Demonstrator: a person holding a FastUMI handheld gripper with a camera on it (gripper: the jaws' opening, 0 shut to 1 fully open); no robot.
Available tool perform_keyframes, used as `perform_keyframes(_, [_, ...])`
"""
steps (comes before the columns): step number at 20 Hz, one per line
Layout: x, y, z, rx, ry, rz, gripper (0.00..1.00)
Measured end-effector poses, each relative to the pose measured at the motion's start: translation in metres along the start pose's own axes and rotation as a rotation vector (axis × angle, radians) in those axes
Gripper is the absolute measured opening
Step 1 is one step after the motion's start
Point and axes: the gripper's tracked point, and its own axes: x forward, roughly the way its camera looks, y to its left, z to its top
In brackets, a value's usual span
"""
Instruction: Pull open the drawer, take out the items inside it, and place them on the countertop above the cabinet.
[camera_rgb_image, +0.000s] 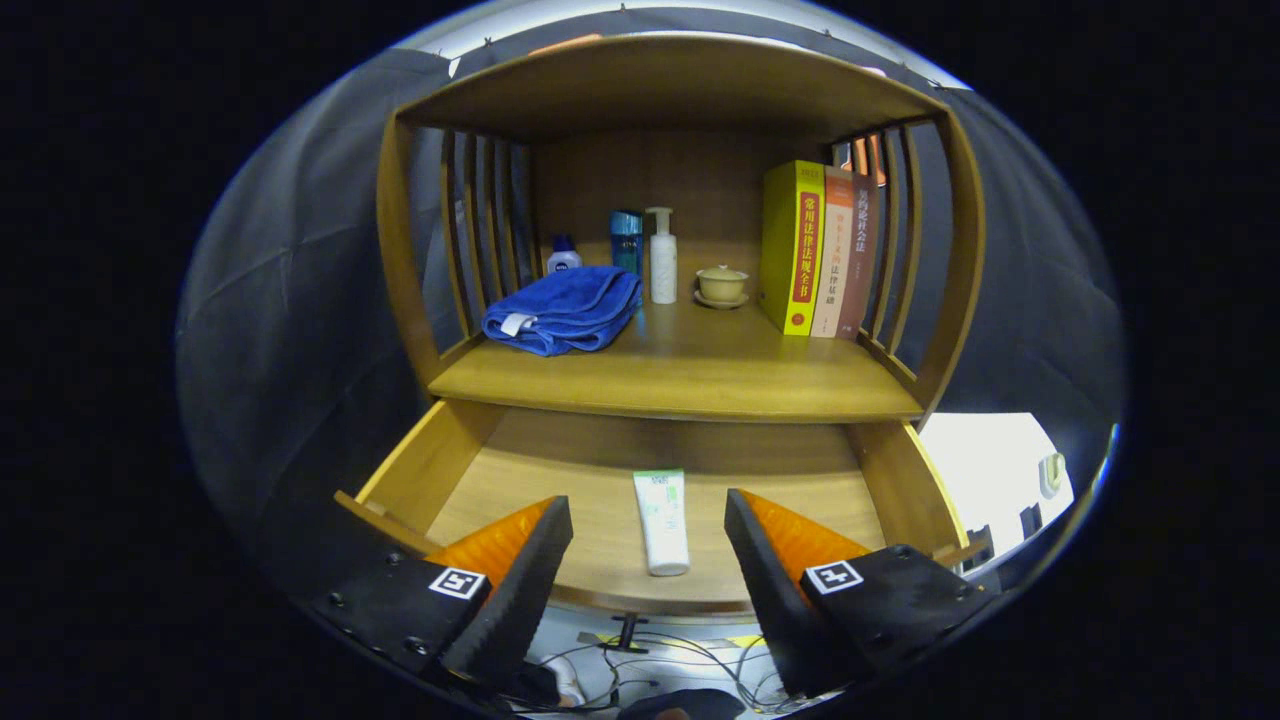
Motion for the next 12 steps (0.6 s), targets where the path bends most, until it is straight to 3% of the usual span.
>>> perform_keyframes(8, [0.071, 0.006, -0.032, 0.021, 0.343, 0.066, 1.0])
perform_keyframes(12, [0.098, -0.002, -0.049, 0.018, 0.465, 0.043, 1.0])
